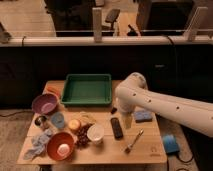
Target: Wipe tray with sponge
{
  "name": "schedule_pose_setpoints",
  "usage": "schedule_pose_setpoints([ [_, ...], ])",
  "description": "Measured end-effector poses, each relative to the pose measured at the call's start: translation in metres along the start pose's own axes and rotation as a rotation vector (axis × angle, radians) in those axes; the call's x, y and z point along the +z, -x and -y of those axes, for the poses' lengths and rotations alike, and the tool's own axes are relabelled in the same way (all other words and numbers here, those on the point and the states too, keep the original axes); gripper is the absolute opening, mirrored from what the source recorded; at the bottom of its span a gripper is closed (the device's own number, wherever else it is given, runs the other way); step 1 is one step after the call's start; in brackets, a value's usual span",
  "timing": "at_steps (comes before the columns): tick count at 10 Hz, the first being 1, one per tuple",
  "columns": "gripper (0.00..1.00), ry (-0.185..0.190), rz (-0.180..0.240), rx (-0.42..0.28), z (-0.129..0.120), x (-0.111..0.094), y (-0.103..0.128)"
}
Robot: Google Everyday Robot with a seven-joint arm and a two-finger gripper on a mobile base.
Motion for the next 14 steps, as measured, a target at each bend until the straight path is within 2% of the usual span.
schedule_pose_setpoints([
  [2, 0.80, -0.006, -0.011, 0.029, -0.002, 0.002, -0.022],
  [4, 0.80, -0.014, -0.026, 0.058, -0.005, 0.004, -0.056],
  [7, 0.80, -0.013, -0.032, 0.094, 0.004, 0.012, -0.087],
  [14, 0.80, -0.009, -0.029, 0.139, 0.017, 0.044, -0.135],
])
